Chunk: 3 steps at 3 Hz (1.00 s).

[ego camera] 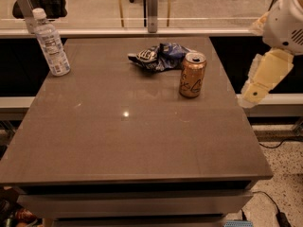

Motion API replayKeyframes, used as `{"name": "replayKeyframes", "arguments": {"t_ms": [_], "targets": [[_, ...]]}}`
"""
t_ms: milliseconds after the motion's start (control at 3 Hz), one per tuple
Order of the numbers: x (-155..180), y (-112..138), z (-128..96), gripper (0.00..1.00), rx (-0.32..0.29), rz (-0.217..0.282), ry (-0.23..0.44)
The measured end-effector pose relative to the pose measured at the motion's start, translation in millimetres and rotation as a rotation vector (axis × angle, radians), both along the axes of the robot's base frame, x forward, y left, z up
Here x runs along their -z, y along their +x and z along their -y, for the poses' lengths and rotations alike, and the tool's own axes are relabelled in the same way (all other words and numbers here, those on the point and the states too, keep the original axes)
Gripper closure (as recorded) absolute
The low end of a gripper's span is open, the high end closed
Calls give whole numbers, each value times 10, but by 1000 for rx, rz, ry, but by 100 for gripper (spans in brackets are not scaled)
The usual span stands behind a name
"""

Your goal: Move orange can near blue plastic bottle

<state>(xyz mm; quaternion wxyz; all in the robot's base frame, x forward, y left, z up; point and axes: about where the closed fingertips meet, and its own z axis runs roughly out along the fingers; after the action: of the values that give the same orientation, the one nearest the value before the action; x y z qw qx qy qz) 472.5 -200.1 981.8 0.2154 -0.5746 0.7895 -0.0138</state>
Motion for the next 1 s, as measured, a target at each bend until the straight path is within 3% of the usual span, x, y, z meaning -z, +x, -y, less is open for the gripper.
{"name": "replayKeyframes", "arguments": {"t_ms": [1000], "targets": [[497,749,-539,0,-56,57,294]]}}
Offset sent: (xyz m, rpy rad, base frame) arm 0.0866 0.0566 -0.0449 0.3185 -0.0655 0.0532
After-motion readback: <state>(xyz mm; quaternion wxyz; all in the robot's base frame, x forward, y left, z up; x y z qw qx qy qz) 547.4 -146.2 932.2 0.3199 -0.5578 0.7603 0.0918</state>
